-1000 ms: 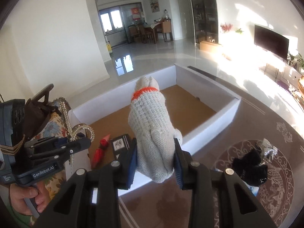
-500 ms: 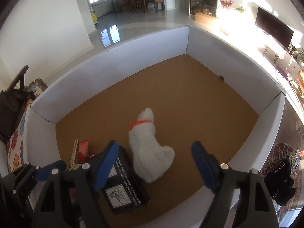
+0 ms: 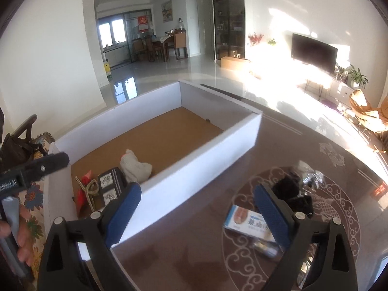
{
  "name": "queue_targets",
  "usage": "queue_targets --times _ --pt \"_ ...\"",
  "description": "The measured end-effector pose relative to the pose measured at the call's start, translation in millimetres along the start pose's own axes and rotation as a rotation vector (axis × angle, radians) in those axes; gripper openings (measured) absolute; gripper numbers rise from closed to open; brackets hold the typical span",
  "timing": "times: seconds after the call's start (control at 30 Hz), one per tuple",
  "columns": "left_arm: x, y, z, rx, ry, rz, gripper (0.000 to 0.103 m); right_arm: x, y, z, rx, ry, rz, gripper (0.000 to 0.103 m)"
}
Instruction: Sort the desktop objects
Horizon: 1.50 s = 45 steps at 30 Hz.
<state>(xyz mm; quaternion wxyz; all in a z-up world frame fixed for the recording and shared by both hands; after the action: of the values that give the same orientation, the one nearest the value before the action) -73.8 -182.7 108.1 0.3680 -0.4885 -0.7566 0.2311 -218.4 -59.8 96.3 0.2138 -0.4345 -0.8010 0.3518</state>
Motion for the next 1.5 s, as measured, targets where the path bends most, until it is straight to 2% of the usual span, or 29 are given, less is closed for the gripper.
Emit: queue_targets --times 0.1,0.17,0.27,0.37,0.47,0.57,0.67,0.77,0.97,1.3,1.5 --pt "54.3 30.2 -17.0 -0.013 0.106 0.099 0.092 34.6 57.2 -34.2 0.004 0.088 0.024 0.100" --pt "92.5 62.3 -19.1 -0.053 0.176 0.173 0.102 58.7 99.5 -49.8 -0.029 0.155 0.049 0.100" --pt "137.3 115.6 -7.7 -0.141 0.246 0.259 0.103 89.6 159.5 -68.5 -0.087 0.238 0.100 0.100" --pt "158.6 161.9 25.3 -0.237 0.223 0.307 0.103 117.1 204.6 -77.5 -0.153 0.297 0.138 0.100" --pt "157.0 193.7 57.2 -0.316 0.175 0.317 0.103 136.2 233.5 -82.4 -0.200 0.320 0.174 0.100" --pt "142.8 205.8 77.3 -0.325 0.102 0.338 0.103 142.4 242.2 -81.1 -0.214 0.323 0.194 0.100" --pt "128.4 211.0 89.4 -0.331 0.061 0.338 0.103 135.4 245.7 -74.0 -0.222 0.321 0.188 0.100" --pt "119.0 212.1 97.3 -0.333 0.036 0.333 0.103 129.5 246.3 -67.0 -0.229 0.315 0.180 0.100" --pt "117.3 211.8 101.4 -0.289 -0.019 0.386 0.103 118.2 249.0 -54.7 -0.243 0.300 0.166 0.100" --pt "114.8 211.0 101.1 -0.263 -0.026 0.378 0.103 124.8 252.7 -51.9 -0.246 0.260 0.241 0.103" --pt "111.0 212.6 98.0 -0.241 -0.026 0.373 0.103 123.8 252.7 -51.9 -0.248 0.264 0.238 0.103"
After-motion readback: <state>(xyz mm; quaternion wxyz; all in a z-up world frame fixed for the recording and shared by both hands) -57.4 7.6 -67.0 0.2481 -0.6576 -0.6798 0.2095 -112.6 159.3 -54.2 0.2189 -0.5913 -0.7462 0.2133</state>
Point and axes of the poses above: each gripper's, at about its wrist camera, not at the fingertips, and z roughly the way its jaws point, x to its right, y to its underside, the point moved 5 cm from there along z, roughly the way its jaws point, and after that the axes turned 6 degrees about -z, right-handed, at the moved point
